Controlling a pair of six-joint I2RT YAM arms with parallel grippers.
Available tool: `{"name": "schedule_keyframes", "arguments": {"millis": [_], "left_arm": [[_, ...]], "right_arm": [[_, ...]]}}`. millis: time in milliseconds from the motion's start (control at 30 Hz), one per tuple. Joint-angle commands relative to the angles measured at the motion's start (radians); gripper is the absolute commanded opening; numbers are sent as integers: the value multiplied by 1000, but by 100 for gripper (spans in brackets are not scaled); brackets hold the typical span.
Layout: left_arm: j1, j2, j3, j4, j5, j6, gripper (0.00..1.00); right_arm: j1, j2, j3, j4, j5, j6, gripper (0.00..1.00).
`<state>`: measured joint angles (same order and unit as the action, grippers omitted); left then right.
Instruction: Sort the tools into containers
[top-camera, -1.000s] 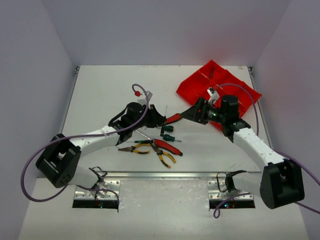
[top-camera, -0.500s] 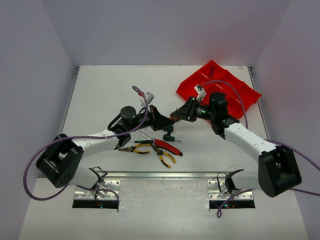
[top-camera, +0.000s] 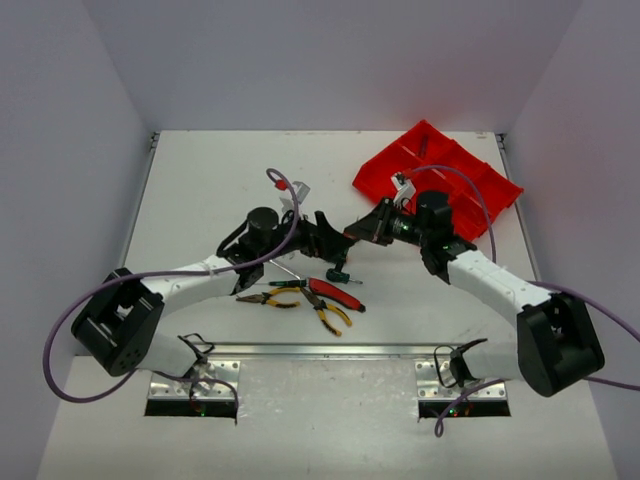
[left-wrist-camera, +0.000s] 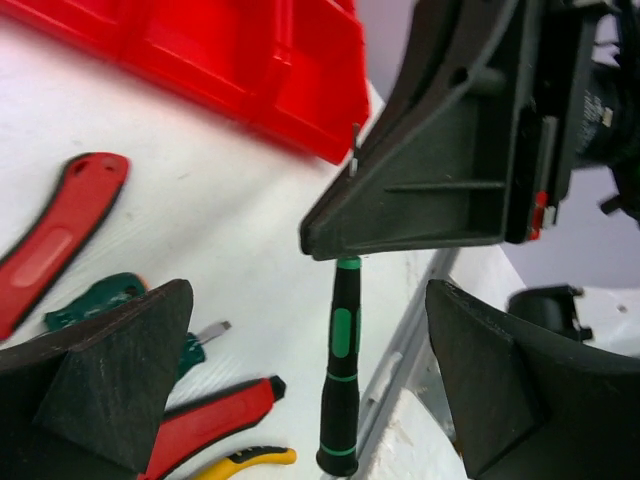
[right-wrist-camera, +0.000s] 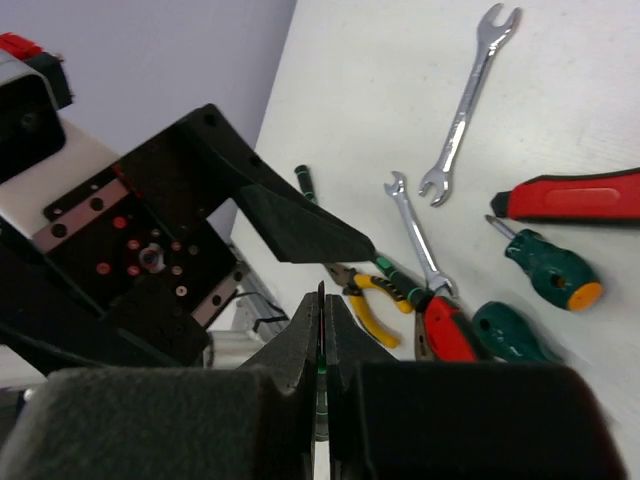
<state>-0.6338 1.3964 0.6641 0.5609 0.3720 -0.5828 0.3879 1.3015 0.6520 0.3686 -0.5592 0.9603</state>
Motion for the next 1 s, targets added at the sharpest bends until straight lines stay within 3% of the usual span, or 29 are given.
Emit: {"name": "schedule_keyframes", "arguments": {"millis": [0,133,200,233,267,300,367,533,667,967], "left_arm": [[-3,-110,85,-259,-285,64,100],[6,-217,159,-619,-578,26,100],[6,-263,197,-787,-641,35,100],[8,-276,211,-793,-665,37,100],[8,-303,241,-912,-696,72,100],[6,-319,254,-945,-706,87,100],[6,-363,274,-1022,-714,140,100],[6,-468,240,-1103,-739,239,100],[7,-512,235,-1164,-746,270,100],[6,-582,152,-1126,-757,259,100]], "right_arm": [[-51,-30,105,-156,159,-113,0],[-194,3,231,-348,284,-217,0],[-274,60,345,-451,372,-260,0],[-277,65,390,-488,432,-284,0],[-333,159,482,-534,554,-327,0],[-349,199,532,-556,669,-355,0],[-405,284,686,-609,748,-383,0],[-464,557,990,-634,950,-493,0],[-471,704,1150,-581,1027,-607,0],[-500,882,1254,-563,939,-593,0]]}}
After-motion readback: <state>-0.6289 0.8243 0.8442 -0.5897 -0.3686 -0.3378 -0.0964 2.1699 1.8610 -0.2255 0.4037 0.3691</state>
